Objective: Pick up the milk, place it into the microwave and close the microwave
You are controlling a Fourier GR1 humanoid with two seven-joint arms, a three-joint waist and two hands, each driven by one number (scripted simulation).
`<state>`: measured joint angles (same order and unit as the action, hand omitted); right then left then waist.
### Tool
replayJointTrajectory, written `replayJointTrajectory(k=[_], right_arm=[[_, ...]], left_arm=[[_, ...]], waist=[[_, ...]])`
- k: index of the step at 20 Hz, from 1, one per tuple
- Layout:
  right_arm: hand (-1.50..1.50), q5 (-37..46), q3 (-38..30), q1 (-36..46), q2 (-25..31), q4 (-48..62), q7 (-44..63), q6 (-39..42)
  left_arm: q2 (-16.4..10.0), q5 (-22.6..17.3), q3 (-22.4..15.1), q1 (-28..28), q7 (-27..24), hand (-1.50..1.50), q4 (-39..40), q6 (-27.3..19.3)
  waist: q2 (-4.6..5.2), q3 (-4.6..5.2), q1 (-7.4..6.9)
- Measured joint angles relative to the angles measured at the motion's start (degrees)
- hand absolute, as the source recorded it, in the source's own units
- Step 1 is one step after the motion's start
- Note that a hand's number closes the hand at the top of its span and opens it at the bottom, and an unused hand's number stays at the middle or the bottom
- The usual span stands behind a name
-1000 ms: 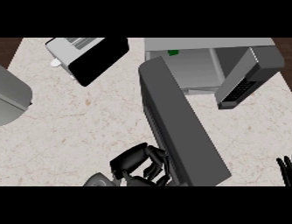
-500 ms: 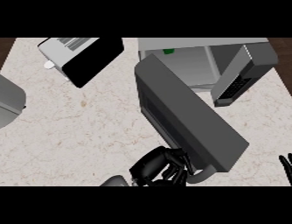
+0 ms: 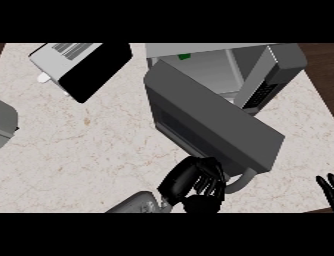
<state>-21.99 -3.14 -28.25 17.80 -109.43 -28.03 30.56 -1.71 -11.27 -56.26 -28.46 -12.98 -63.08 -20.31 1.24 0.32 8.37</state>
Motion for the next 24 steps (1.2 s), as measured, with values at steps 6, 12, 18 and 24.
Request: replayJointTrajectory(k=[6, 12, 18, 24], right_arm=[[-1.50, -2.17, 0.82, -0.28, 0.64, -4.28, 3.44, -0.50], [-1.50, -3.87, 1.63, -0.80, 1.11, -7.76, 6.90, -1.58], [-1.50, -5.58, 1.50, -0.24, 1.83, -10.06, 9.57, -2.64], [-1.50, -7.40, 0.78, 0.29, 2.81, -11.97, 11.87, -3.59]], left_arm=[[0.87, -6.06, 0.12, -6.03, -0.72, 1.50, 1.29, -6.12], [1.40, -11.45, 1.42, -12.61, -1.44, 1.50, 4.59, -10.20], [1.68, -17.10, 3.38, -18.24, -2.55, 1.50, 8.96, -11.51], [1.73, -22.79, 5.60, -22.31, -4.15, 1.50, 13.13, -11.04]], waist=[[0.44, 0.05, 1.65], [0.89, 0.02, 3.07], [1.50, -0.05, 4.30], [2.08, -0.08, 5.30]])
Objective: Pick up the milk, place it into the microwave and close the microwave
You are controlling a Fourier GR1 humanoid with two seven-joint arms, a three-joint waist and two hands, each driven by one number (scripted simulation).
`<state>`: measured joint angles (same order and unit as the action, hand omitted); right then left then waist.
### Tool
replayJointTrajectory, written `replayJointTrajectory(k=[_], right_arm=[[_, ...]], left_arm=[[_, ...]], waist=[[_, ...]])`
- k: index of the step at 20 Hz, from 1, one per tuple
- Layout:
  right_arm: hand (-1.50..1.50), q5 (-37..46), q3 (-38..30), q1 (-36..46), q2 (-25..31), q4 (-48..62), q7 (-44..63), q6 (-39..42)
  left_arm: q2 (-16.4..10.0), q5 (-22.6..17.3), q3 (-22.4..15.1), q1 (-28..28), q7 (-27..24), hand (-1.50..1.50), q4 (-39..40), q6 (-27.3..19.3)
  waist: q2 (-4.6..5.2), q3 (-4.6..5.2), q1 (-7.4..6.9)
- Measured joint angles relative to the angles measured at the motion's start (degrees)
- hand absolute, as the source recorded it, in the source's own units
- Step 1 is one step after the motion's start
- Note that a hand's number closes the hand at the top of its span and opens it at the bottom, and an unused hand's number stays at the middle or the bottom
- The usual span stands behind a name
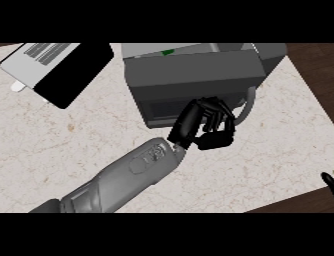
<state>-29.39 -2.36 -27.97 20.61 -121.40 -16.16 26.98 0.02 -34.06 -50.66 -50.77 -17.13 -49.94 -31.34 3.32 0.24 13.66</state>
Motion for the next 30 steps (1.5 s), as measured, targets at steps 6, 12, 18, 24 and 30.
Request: replayJointTrajectory(k=[6, 12, 18, 24, 30], right_arm=[[-1.50, -1.69, -0.88, 0.91, 0.78, -1.08, 1.32, -0.55], [-1.50, -3.45, -1.39, 1.73, 1.39, -2.25, 2.42, -0.92], [-1.50, -5.01, -1.49, 2.41, 2.11, -2.67, 3.17, -0.50], [-1.50, -6.64, -1.02, 3.20, 3.17, -3.79, 3.87, 0.68], [-1.50, -7.97, -0.66, 3.50, 4.31, -4.92, 4.53, 1.91]], left_arm=[[0.00, -4.79, 2.37, -3.08, -2.37, 1.50, 4.19, 1.21], [-0.01, -8.92, 3.16, -2.70, -5.29, 1.50, 4.59, 1.70], [0.02, -12.10, 3.26, -2.63, -6.98, 1.50, 4.59, 0.87], [0.03, -14.05, 2.77, -2.60, -10.06, 1.50, 4.68, -0.34], [0.01, -15.60, 2.44, -2.46, -12.96, 1.50, 5.07, -1.37]], waist=[[0.63, -0.03, 1.16], [0.50, -0.06, 1.88], [0.50, -0.18, 2.28], [0.80, -0.17, 2.58], [0.89, -0.16, 3.14]])
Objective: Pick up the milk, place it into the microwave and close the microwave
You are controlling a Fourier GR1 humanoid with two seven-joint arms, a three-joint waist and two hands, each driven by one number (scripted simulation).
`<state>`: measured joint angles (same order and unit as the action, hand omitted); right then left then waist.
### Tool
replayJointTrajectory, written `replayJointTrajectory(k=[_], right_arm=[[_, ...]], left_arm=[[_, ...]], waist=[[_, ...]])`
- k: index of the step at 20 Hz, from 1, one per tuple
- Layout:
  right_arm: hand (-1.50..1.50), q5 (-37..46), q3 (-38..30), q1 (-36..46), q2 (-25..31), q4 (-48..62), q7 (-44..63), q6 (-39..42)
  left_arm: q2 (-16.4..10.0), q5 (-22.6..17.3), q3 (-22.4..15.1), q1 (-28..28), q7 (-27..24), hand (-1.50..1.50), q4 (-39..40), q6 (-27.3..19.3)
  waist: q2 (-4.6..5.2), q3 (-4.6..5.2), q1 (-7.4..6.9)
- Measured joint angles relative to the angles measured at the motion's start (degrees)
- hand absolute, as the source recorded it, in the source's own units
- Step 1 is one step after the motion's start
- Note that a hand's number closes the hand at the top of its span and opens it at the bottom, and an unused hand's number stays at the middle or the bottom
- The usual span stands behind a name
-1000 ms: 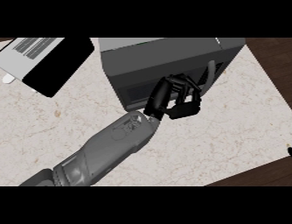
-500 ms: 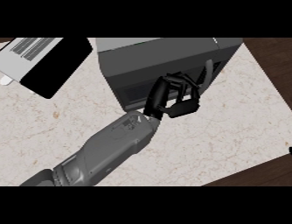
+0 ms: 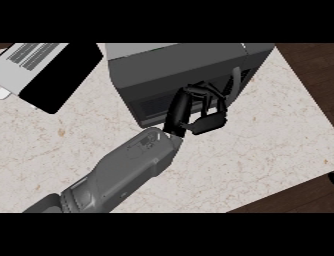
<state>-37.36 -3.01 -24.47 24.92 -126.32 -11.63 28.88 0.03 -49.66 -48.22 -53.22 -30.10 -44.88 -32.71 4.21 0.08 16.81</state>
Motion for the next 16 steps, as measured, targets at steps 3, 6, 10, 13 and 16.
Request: replayJointTrajectory(k=[3, 6, 10, 13, 16], right_arm=[[-1.50, -0.57, 0.10, 0.05, 0.49, -0.55, 0.25, 0.52], [-1.50, -1.23, 0.15, 0.18, 1.00, -0.91, 0.63, 0.85], [-1.50, -1.70, 0.42, 0.44, 1.33, -1.39, 1.09, 0.92], [-1.50, -2.18, 0.34, 0.58, 1.79, -1.94, 1.48, 0.99], [-1.50, -2.58, 0.19, 0.72, 2.17, -2.18, 1.82, 0.99]], left_arm=[[0.00, -0.71, -0.02, 0.11, -1.37, 1.50, 0.17, -0.69], [0.00, -1.54, -0.12, 0.06, -2.32, 1.50, 0.22, -0.83], [0.00, -2.34, -0.44, -0.05, -3.70, 1.50, 0.39, -1.33], [0.00, -2.85, -0.57, -0.08, -4.79, 1.50, 0.58, -1.51], [0.00, -3.38, -0.79, -0.17, -5.70, 1.50, 0.79, -1.60]], waist=[[0.05, -0.01, 0.42], [0.16, 0.00, 0.52], [0.32, 0.00, 0.72], [0.40, 0.02, 0.92], [0.47, 0.00, 1.00]])
